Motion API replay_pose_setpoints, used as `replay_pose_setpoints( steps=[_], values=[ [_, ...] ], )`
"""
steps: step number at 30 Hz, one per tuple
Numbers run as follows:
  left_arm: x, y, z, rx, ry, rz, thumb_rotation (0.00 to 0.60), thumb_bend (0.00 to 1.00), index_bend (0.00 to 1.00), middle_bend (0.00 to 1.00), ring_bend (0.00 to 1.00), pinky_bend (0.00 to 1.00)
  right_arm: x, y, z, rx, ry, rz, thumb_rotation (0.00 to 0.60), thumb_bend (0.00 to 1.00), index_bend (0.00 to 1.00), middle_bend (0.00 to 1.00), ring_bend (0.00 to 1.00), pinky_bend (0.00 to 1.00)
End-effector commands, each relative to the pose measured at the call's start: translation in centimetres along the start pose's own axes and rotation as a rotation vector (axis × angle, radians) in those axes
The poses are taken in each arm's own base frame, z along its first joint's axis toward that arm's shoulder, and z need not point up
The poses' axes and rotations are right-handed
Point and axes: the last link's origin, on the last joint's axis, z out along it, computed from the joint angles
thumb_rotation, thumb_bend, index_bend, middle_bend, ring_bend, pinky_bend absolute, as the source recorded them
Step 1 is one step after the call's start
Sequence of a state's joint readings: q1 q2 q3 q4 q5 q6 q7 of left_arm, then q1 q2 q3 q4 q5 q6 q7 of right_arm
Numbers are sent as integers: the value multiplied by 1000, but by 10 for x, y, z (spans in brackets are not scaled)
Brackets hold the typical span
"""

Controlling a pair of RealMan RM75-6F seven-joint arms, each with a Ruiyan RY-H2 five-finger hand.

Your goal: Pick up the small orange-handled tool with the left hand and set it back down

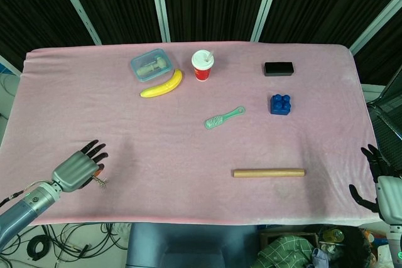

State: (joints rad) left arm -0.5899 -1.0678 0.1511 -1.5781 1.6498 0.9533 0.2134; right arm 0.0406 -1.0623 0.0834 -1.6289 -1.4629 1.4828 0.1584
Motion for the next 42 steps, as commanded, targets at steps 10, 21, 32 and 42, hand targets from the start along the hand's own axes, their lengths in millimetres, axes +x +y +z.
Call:
replay_pose_setpoints(
  steps=[10,21,32,42],
  values=[
    [-10,2,2,-9,-10,5,600,416,575,199,0,0,0,0,0,-3,1,0,600,274,0,0,149,235],
    [-13,2,4,-11,-6,13,600,416,575,199,0,0,0,0,0,-4,1,1,600,274,0,0,149,235],
    [-4,1,2,-5,40,2,600,416,575,199,0,0,0,0,0,-4,0,2,600,273,0,0,149,235],
    [6,-2,3,3,80,-2,600,417,575,200,0,0,0,0,0,-4,-1,1,600,273,0,0,149,235]
  ],
)
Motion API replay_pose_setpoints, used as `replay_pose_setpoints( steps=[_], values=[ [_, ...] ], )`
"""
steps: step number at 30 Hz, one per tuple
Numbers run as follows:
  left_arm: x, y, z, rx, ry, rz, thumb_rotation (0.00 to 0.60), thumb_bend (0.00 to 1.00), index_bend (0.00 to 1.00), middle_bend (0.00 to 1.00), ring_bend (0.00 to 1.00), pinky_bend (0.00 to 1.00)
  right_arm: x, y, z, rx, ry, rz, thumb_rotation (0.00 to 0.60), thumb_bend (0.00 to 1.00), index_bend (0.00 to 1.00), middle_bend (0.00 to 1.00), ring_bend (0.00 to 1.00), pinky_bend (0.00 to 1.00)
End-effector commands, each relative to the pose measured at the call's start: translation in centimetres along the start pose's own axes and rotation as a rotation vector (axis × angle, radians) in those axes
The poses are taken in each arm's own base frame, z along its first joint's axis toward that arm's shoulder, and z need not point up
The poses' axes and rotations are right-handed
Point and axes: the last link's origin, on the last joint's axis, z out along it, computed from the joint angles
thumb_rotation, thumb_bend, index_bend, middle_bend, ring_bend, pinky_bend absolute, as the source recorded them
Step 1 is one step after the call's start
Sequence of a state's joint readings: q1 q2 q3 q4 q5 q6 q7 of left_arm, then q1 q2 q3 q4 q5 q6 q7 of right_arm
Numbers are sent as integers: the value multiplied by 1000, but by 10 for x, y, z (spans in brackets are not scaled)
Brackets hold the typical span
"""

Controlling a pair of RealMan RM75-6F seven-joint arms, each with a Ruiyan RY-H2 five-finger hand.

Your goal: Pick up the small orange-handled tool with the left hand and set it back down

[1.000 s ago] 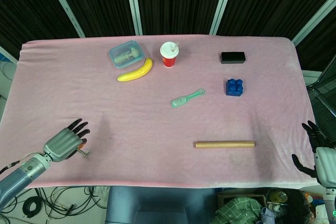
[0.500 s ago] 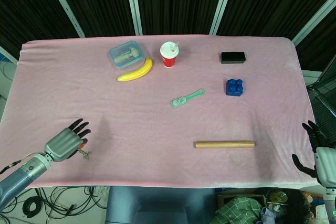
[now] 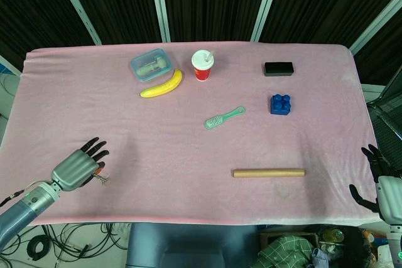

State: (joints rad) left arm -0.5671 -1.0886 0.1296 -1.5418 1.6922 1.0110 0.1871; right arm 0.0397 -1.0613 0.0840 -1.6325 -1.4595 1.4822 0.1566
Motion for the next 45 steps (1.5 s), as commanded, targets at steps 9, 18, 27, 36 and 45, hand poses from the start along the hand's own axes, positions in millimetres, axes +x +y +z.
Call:
replay_pose_setpoints(
  steps=[9,18,27,36,45],
  values=[
    [20,1,25,13,99,-106,600,416,575,199,0,0,0,0,0,0,0,0,600,274,0,0,149,235],
    [24,2,53,25,176,-271,600,416,575,200,0,0,0,0,0,-2,0,0,600,273,0,0,149,235],
    [22,9,85,16,248,-420,600,417,575,201,0,0,0,0,0,-3,-1,-1,600,273,0,0,149,235],
    [17,21,117,-1,288,-552,600,416,575,203,0,0,0,1,0,-4,-1,0,600,274,0,0,149,235],
    [7,32,137,-25,306,-592,600,416,575,210,0,0,0,1,0,-4,-1,1,600,273,0,0,149,235]
  ],
)
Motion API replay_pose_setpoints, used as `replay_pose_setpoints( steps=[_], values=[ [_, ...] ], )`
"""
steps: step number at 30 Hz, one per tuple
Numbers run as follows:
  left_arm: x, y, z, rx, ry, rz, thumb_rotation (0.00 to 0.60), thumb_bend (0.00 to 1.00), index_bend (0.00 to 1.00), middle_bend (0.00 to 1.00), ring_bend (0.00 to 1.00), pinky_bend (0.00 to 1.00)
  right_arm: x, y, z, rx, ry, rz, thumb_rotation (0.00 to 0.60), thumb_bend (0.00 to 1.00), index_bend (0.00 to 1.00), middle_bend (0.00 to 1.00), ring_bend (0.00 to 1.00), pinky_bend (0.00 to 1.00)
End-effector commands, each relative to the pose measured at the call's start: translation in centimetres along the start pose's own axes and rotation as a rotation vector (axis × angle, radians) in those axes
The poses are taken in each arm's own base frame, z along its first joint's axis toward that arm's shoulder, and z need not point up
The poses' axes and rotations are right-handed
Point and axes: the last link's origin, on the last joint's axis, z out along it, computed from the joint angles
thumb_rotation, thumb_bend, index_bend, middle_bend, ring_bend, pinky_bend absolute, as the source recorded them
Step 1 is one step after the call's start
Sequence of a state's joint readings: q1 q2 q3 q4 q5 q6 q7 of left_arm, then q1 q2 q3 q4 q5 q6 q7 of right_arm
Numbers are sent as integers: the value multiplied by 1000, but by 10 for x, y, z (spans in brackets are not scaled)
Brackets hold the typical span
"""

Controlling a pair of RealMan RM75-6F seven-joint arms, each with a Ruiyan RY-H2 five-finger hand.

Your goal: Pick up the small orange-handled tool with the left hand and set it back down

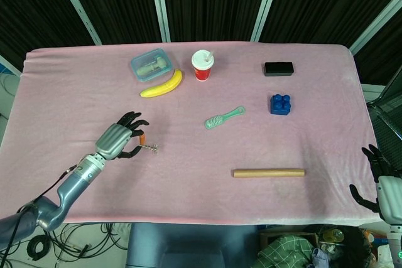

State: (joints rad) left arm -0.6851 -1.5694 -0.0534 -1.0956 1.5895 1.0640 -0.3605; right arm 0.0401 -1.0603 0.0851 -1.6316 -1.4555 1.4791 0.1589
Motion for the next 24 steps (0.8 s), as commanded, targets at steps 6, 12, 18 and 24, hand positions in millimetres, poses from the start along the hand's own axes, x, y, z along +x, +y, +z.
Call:
replay_pose_setpoints(
  steps=[6,12,18,24],
  values=[
    [-13,-4,0,-10,4,-50,600,416,576,212,0,0,0,0,0,0,1,0,600,273,0,0,149,235],
    [-15,-17,-9,7,-4,-52,600,416,576,213,0,0,0,0,0,0,1,0,600,274,0,0,149,235],
    [-17,-26,-19,14,-5,-68,600,416,576,213,0,0,0,0,0,0,2,-1,600,274,0,0,149,235],
    [-22,-40,-30,39,-22,-73,600,416,576,215,0,0,1,0,0,-1,3,-1,600,273,0,0,149,235]
  ],
)
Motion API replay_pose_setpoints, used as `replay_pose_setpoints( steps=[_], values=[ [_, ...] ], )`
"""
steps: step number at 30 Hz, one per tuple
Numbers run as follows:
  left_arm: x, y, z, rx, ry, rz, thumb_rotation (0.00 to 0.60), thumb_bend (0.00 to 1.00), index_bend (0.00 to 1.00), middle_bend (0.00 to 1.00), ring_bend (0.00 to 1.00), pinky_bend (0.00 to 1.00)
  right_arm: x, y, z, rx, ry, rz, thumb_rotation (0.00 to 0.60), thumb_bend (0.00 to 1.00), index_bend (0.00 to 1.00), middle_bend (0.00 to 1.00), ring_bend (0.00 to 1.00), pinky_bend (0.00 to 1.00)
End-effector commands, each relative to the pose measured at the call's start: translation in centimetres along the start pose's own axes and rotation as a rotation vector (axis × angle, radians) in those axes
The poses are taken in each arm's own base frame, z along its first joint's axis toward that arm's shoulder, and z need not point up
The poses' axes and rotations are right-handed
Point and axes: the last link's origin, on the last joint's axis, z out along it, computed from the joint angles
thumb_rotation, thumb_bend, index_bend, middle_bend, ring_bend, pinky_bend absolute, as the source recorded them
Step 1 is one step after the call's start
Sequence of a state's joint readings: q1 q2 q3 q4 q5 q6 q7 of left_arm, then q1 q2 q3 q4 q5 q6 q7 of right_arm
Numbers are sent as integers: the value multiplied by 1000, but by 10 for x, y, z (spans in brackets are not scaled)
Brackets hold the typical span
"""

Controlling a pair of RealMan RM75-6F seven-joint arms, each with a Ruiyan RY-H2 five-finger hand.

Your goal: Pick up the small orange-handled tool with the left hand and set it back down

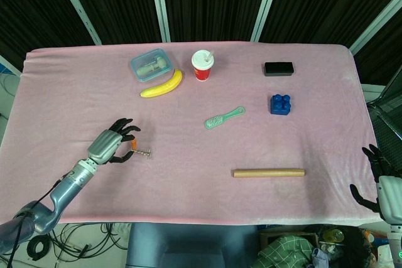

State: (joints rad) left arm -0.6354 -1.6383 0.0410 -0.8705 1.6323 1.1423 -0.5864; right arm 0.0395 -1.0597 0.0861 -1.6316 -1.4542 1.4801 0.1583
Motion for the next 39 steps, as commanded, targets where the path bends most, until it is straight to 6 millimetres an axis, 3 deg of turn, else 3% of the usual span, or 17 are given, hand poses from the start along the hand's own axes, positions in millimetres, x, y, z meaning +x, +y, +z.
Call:
replay_pose_setpoints(
  steps=[1,9,17,22,31,39],
  values=[
    [-2,-5,-5,5,-2,-5,600,416,576,215,0,0,0,0,0,0,1,1,600,273,0,0,149,235],
    [-1,-24,-20,38,-33,30,600,416,555,205,0,0,0,0,0,-1,2,1,600,274,0,0,149,235],
    [5,-44,-34,86,-119,154,600,412,197,66,0,0,0,0,0,-2,2,1,600,274,0,0,149,235],
    [21,-46,-48,90,-151,203,600,382,110,42,0,0,0,0,0,-4,4,2,600,273,0,0,149,235],
    [85,-21,-95,142,7,438,600,381,95,43,0,0,0,0,1,-1,5,-8,600,273,0,0,149,235],
    [104,12,-159,265,140,573,600,381,93,45,0,0,0,0,1,33,-2,-70,600,271,0,0,140,231]
  ],
)
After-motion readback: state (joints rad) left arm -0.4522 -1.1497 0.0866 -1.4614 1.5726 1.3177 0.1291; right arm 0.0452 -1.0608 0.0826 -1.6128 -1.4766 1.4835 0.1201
